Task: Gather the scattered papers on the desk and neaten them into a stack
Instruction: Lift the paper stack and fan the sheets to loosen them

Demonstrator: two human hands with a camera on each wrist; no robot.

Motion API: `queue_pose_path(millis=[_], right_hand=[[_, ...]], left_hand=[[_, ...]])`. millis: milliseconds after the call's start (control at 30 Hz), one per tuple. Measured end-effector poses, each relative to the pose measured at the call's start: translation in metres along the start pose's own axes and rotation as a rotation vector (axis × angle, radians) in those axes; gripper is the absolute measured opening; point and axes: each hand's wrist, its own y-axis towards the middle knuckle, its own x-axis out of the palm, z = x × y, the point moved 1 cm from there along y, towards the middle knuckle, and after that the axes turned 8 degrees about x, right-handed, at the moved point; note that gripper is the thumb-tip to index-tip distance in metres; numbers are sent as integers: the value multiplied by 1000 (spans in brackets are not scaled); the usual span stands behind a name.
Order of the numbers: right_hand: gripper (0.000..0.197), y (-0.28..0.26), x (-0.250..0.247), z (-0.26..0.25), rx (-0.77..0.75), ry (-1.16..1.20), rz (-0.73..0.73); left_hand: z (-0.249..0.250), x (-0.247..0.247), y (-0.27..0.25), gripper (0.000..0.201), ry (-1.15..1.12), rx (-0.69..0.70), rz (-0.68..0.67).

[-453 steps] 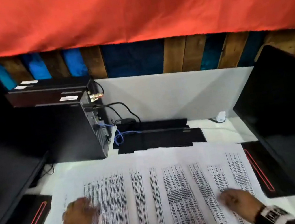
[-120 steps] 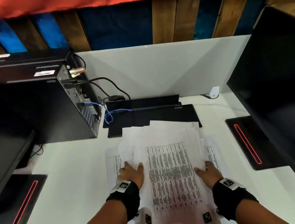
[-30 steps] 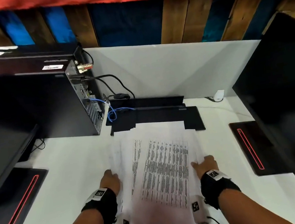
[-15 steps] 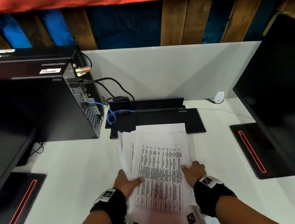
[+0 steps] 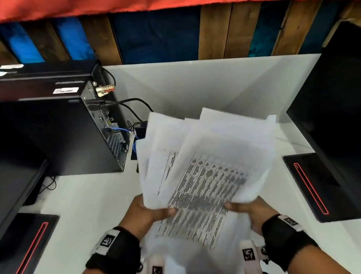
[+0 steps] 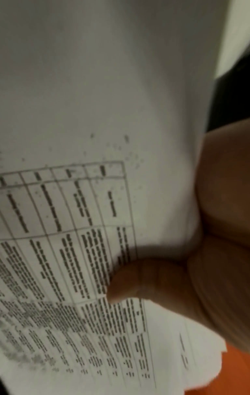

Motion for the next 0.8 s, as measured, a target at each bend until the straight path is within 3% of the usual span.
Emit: queue_pose_path(millis=[67, 233, 433, 533, 800], right_hand=[[99, -8, 6, -25, -112, 43, 17], [57, -40, 21, -69, -268, -33, 30], [31, -64, 31, -77, -360, -30, 111], [40, -66, 32, -74, -378, -58, 109], [52, -50, 23, -58, -313, -127, 33]], left_hand=[[16, -3, 7, 58, -39, 42, 35], [35, -4, 14, 85, -125, 78, 85], [50, -9, 8, 52, -77, 175, 110], [51, -15, 4, 59, 58, 230, 112], [22, -14, -8, 70, 114, 97, 32]])
